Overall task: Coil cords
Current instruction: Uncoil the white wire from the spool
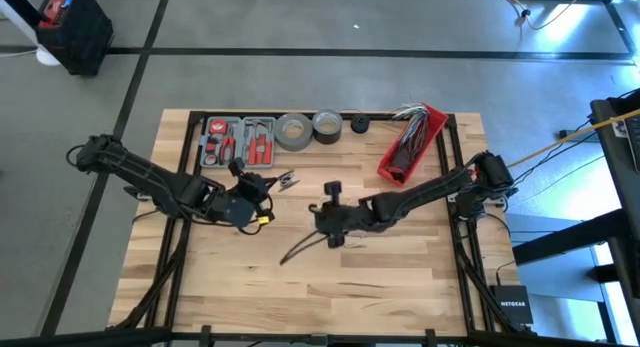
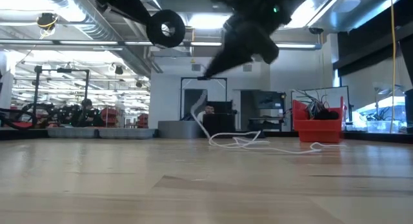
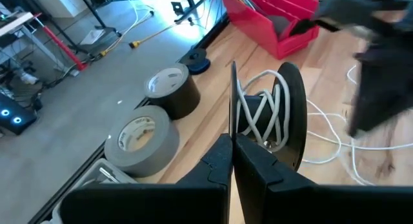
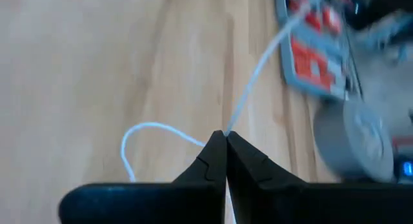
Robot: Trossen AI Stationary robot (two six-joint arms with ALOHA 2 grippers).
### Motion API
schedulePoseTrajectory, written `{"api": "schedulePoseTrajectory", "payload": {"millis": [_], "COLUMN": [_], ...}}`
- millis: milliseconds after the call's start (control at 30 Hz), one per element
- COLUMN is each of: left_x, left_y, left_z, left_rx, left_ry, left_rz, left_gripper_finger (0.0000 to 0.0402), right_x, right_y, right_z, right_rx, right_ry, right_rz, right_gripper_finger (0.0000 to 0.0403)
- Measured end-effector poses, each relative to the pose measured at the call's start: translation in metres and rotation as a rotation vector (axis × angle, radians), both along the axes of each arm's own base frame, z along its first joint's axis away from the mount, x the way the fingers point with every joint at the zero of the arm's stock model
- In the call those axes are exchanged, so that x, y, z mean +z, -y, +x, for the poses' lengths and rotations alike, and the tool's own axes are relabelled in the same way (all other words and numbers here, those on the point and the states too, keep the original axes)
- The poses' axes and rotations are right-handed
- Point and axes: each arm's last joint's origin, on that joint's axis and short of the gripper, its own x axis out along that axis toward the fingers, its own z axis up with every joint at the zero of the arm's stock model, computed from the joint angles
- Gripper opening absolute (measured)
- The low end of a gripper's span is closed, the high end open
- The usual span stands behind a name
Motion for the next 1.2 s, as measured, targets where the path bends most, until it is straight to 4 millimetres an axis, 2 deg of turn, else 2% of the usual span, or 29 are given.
{"api": "schedulePoseTrajectory", "payload": {"millis": [133, 233, 333, 467, 600, 700, 767, 967, 1067, 1200], "left_x": [0.000, 0.000, 0.001, 0.000, -0.003, -0.005, -0.005, -0.004, -0.004, -0.004], "left_y": [0.003, 0.007, 0.012, 0.016, 0.017, 0.015, 0.015, 0.017, 0.018, 0.018], "left_z": [-0.001, -0.003, -0.006, -0.010, -0.015, -0.016, -0.017, -0.014, -0.014, -0.014], "left_rx": [-0.016, -0.043, -0.101, -0.176, -0.181, -0.176, -0.176, -0.240, -0.245, -0.244], "left_ry": [-0.003, -0.015, -0.030, -0.065, -0.112, -0.138, -0.140, -0.155, -0.158, -0.157], "left_rz": [0.004, 0.015, -0.019, -0.063, -0.057, -0.049, -0.048, -0.054, -0.057, -0.058], "left_gripper_finger": [0.0005, 0.0005, 0.0005, 0.0005, 0.0005, 0.0005, 0.0005, 0.0005, 0.0005, 0.0005], "right_x": [-0.009, -0.010, 0.003, 0.022, 0.032, 0.034, 0.036, 0.045, 0.037, 0.016], "right_y": [0.013, 0.021, 0.027, 0.025, 0.011, -0.003, -0.011, -0.011, -0.007, 0.002], "right_z": [-0.009, -0.018, -0.025, -0.030, -0.030, -0.028, -0.023, 0.006, 0.018, 0.033], "right_rx": [-0.103, -0.289, -0.524, -0.610, -0.517, -0.356, -0.258, -0.134, -0.112, -0.097], "right_ry": [-0.120, -0.139, -0.049, -0.016, -0.073, -0.155, -0.134, 0.082, 0.120, 0.101], "right_rz": [0.006, -0.095, -0.232, -0.178, -0.047, 0.070, 0.108, 0.084, 0.079, 0.085], "right_gripper_finger": [0.0005, 0.0005, 0.0009, 0.0045, 0.0102, 0.0136, 0.0151, 0.0165, 0.0165, 0.0166]}}
